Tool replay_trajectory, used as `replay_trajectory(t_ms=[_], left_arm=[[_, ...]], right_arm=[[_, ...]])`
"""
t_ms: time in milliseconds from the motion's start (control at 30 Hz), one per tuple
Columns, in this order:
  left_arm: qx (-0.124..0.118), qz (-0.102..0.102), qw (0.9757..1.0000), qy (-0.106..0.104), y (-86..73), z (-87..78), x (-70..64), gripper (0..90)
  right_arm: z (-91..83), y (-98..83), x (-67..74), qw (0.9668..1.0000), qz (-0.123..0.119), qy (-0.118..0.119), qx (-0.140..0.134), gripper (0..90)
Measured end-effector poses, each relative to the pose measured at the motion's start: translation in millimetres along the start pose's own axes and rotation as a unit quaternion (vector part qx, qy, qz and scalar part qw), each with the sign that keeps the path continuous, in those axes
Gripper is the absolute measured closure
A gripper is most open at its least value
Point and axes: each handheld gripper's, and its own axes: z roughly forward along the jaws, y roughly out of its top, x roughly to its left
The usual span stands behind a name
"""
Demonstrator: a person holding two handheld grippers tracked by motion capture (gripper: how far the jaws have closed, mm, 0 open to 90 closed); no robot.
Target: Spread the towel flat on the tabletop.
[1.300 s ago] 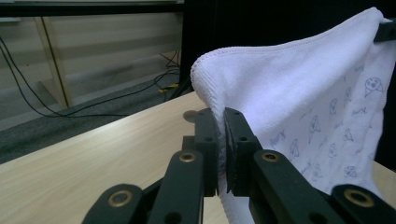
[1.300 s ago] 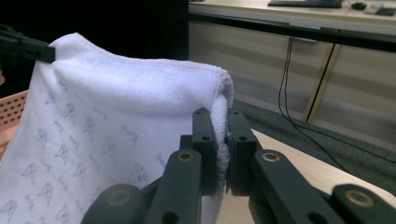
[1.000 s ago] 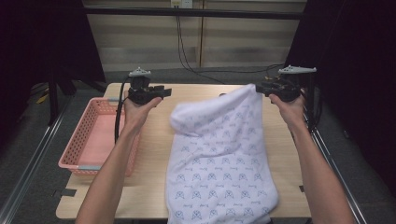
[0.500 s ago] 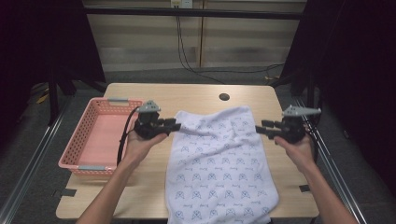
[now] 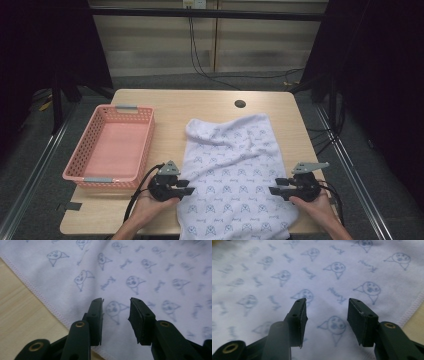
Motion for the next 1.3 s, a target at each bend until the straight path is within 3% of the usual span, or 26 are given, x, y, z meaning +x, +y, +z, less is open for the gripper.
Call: replay_trajectory(t_ms=[33,67,167,233,367,467,500,533,800,867,900,933,967,1033,1100,1200,1300], left_arm=[[0.015,0.011,0.9997,0.016,-2.0,3.2,-0.6,64.2],[0.014,0.021,0.9994,0.024,-3.6,2.4,-1.4,71.2],[0.019,0.011,0.9995,0.025,-11.0,-5.5,0.9,85.3],[0.018,0.005,0.9997,0.016,-15.6,-9.8,0.2,87.6],[0.023,0.002,0.9995,0.02,-20.4,-14.9,-5.0,87.4],[0.027,-0.001,0.9996,0.011,-24.4,-18.8,-6.5,87.2],[0.025,-0.006,0.9997,0.005,-27.0,-20.7,-7.0,87.2],[0.023,-0.004,0.9997,-0.011,-32.8,-24.7,-8.2,87.2],[0.039,-0.015,0.9978,-0.052,-44.9,-35.9,-17.5,86.3],[0.054,0.001,0.9966,-0.063,-45.9,-38.4,-22.8,86.2],[0.057,0.004,0.9966,-0.06,-45.8,-39.0,-24.6,85.5],[0.055,-0.001,0.996,-0.07,-45.5,-38.7,-23.6,83.0],[0.053,-0.003,0.9962,-0.069,-44.2,-38.9,-22.2,78.4],[0.036,-0.009,0.9978,-0.055,-39.3,-37.6,-16.8,70.1],[0.017,-0.019,0.9983,-0.052,-31.0,-34.1,-8.3,68.5],[-0.003,-0.029,0.9993,-0.023,-13.8,-24.5,7.2,64.6],[-0.017,-0.038,0.9991,-0.008,-0.4,-16.8,19.7,62.1]], right_arm=[[4.1,0.6,-0.3,0.9999,-0.005,-0.007,0.007,50.3],[7.6,0.9,-1.8,0.9999,-0.004,-0.005,0.013,50.2],[7.8,0.4,-0.9,0.9999,-0.01,-0.004,0.008,49.5],[7.2,-0.7,-1.4,0.9999,-0.009,-0.003,0.006,49.3],[6.8,-2.9,3.1,0.9997,-0.018,-0.011,0.01,51.0],[3.4,-5.9,11.8,0.9985,-0.042,-0.028,0.022,72.2],[1.0,-7.3,13.4,0.9985,-0.04,-0.026,0.028,81.0],[-1.7,-9.6,14.2,0.9988,-0.034,-0.012,0.034,86.3],[-12.4,-20.1,28.3,0.9963,-0.035,0.044,0.066,89.0],[-13.3,-21.3,31.4,0.9942,-0.039,0.066,0.075,89.0],[-13.5,-21.6,33.4,0.9934,-0.044,0.072,0.079,88.8],[-12.9,-21.3,33.3,0.9932,-0.048,0.074,0.076,88.1],[-14.2,-20.2,32.9,0.9933,-0.04,0.074,0.079,84.9],[-17.1,-17.0,26.4,0.9961,-0.025,0.073,0.041,73.3],[-20.2,-10.1,19.0,0.9987,-0.014,0.049,0.004,67.2],[-18.6,1.9,10.9,0.9993,-0.014,0.028,-0.022,60.3],[-11.8,13.9,2.1,0.999,-0.008,0.025,-0.036,56.9]])
